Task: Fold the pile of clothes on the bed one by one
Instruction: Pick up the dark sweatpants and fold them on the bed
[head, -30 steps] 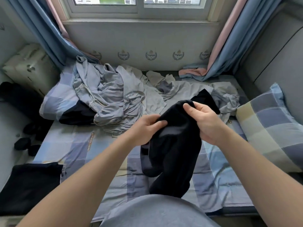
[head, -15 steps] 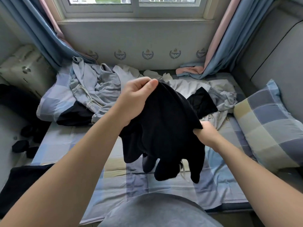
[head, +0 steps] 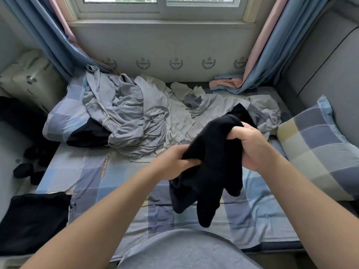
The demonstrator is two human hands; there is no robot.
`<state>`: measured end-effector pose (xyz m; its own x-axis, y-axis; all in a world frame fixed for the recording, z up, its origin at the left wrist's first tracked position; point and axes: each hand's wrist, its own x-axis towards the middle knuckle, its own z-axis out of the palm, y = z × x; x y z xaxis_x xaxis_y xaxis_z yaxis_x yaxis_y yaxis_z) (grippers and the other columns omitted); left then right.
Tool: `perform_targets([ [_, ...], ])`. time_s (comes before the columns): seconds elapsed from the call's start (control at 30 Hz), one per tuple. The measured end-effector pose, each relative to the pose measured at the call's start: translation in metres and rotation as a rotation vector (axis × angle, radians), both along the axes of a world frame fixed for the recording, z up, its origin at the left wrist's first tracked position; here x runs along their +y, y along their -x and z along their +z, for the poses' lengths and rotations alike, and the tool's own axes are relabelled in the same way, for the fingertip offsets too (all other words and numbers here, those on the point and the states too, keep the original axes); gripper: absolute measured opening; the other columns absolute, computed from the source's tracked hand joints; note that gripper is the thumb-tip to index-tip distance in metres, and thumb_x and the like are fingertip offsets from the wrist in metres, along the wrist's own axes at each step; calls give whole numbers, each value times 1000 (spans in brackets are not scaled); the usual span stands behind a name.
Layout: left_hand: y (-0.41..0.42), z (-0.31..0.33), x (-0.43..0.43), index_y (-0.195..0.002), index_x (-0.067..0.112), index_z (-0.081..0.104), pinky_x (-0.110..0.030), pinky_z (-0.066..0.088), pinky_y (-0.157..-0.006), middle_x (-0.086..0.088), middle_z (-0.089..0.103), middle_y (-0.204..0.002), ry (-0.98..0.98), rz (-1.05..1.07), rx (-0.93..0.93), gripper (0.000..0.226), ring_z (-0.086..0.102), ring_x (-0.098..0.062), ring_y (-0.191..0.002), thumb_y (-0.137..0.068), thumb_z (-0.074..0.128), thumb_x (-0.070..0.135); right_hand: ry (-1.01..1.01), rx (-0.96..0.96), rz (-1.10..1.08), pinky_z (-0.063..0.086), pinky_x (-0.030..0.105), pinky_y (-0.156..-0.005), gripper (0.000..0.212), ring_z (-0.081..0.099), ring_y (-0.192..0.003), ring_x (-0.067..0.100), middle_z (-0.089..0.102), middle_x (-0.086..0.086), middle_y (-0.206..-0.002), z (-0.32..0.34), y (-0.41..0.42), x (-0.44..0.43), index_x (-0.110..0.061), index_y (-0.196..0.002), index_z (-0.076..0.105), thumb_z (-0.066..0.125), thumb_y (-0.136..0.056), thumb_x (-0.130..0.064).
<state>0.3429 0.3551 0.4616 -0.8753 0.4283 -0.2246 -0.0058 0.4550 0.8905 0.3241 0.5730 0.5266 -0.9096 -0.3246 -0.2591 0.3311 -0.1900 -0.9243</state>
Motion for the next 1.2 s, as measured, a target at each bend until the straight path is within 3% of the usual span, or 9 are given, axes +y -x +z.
perform_targets([
  [0.2, 11, 21, -17, -78, 21, 64, -35, 34, -54, 1, 51, -62, -125, 288, 98, 18, 45, -18, -59, -90, 62, 35, -288, 106, -65, 60, 28, -74, 23, 71, -85, 22, 74, 10, -93, -3, 17, 36, -9, -102, 72, 50, -99, -1],
  [0.3, 14, 40, -19, -80, 21, 69, -37, 32, -56, -8, 52, -64, -103, 250, 91, 25, 46, -22, -60, -97, 59, 37, -626, 232, -169, 56, 23, -74, 18, 67, -86, 18, 72, 2, -89, -27, 29, 54, -18, -98, 71, 62, -95, -3],
  [0.4, 9, 59, -7, -101, 4, 72, -54, 53, -73, -28, 70, -94, -201, 320, 69, 38, 68, -41, -83, -100, 57, 38, -906, 375, -359, 53, 41, -94, 21, 62, -97, 18, 67, 0, -106, -48, 27, 52, -27, -107, 62, 65, -92, -11],
  [0.6, 6, 92, 8, -98, 6, 73, -46, 57, -88, -20, 74, -102, -419, 414, -100, 35, 72, -33, -95, -103, 55, 35, -675, 416, 173, 30, 28, -116, 93, 29, -144, 4, 33, -10, -156, -70, -33, -15, -38, -148, 35, 75, -68, -62],
  [0.7, 3, 108, 9, -83, 10, 70, -36, 57, -76, -14, 71, -85, -453, 409, -176, 38, 70, -28, -80, -100, 58, 42, -847, 395, 103, 20, 46, -120, 75, 11, -151, 17, 15, -14, -163, -99, -39, -42, -44, -141, 43, 62, -73, -69],
  [0.8, 4, 118, -1, -90, 11, 71, -32, 59, -76, -7, 76, -85, -492, 476, -250, 37, 75, -21, -79, -97, 60, 45, -778, 367, 103, 22, 44, -120, 20, 24, -148, 21, 30, -6, -160, -109, -30, -45, -35, -111, 72, 59, -98, -42],
  [0.97, 9, 125, -33, -91, 11, 72, -37, 58, -82, -10, 76, -89, -523, 607, -189, 38, 74, -22, -86, -96, 61, 47, -638, 451, 86, 29, 33, -114, 20, 40, -135, 12, 47, -5, -142, -87, -23, -39, -24, -87, 72, 59, -100, -16],
  [1.07, 25, 109, -63, -96, 5, 70, -47, 60, -81, -18, 73, -95, -287, 774, 117, 38, 70, -22, -88, -98, 62, 42, -500, 312, 102, 50, 34, -89, 23, 58, -94, 19, 56, 7, -94, -60, -18, -29, 0, -86, 55, 51, -102, -16],
  [1.2, 22, 75, -75, -118, 20, 63, -26, 54, -84, 3, 68, -112, -41, 684, 214, 31, 66, -10, -104, -92, 72, 36, -350, 249, 127, 56, 32, -72, 27, 59, -72, 20, 53, 7, -74, -27, -15, -24, 0, -80, 49, 42, -105, -6],
])
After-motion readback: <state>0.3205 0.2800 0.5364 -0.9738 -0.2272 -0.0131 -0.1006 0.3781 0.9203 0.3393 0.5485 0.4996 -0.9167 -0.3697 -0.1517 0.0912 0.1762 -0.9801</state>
